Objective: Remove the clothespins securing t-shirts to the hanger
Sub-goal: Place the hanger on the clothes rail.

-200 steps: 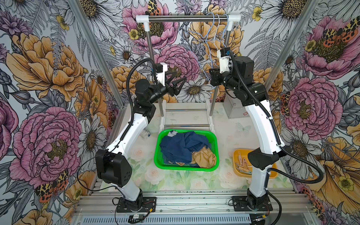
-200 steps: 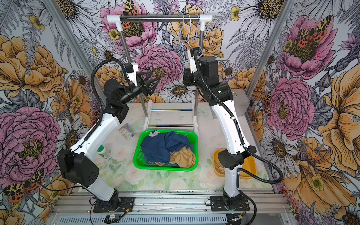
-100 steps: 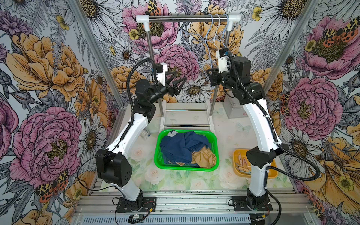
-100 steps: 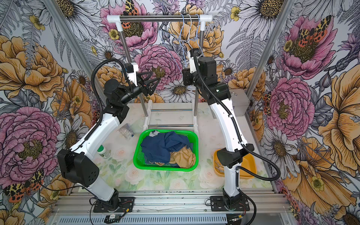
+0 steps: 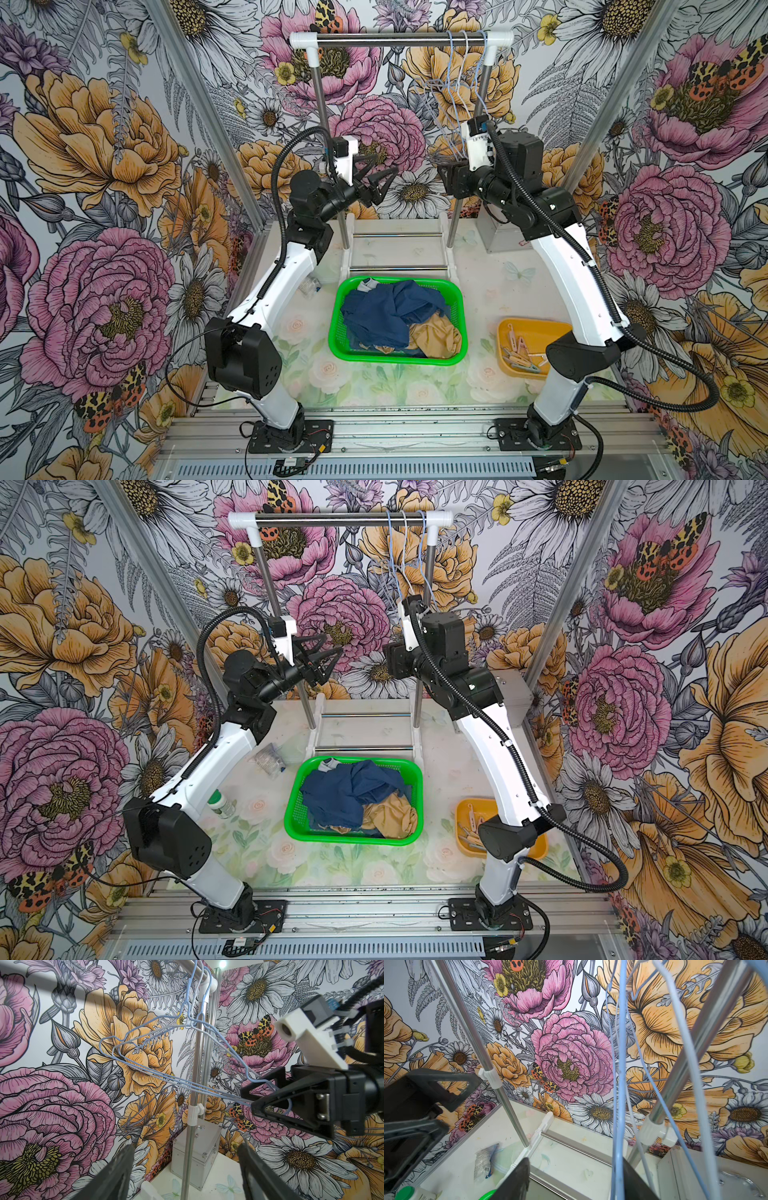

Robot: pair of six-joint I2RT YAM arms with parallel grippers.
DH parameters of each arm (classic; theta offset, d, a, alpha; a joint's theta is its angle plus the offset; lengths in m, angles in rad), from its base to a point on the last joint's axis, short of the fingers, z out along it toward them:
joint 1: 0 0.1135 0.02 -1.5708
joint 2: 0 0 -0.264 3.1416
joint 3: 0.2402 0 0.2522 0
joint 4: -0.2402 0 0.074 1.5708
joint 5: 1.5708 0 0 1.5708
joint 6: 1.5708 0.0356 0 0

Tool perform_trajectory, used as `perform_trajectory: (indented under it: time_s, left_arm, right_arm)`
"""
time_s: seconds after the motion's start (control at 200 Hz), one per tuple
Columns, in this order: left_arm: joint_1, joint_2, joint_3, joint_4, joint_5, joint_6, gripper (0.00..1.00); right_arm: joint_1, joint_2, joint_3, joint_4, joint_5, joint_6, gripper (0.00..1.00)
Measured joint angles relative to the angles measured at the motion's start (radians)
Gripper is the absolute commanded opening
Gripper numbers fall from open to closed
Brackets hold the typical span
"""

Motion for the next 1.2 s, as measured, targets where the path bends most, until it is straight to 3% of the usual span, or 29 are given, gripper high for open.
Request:
perform_trajectory:
  time_s: [0.465,0.71,1.0,1.2]
  left_arm:
    - [-0.008,-0.010,-0.082,-0.022,0.000,0.028,0.80]
    - [-0.013,-0.100,-0.192,-0.040,-0.002,0.056,0.79]
    - [-0.011,-0.297,-0.536,-0.043,-0.033,0.114,0.80]
    - [0.050,-0.424,-0.824,-0.051,-0.102,0.143,0.82]
  right_arm:
    - [0.031,-0.175,-0.204,0.004,0.074,-0.015,0.71]
    - [0.055,-0.311,-0.377,0.006,0.071,-0.003,0.72]
    - [0.039,-0.571,-0.801,0.097,0.097,0.019,0.87]
    - [-0.095,-0.735,-1.160,0.238,0.100,0.046,0.97]
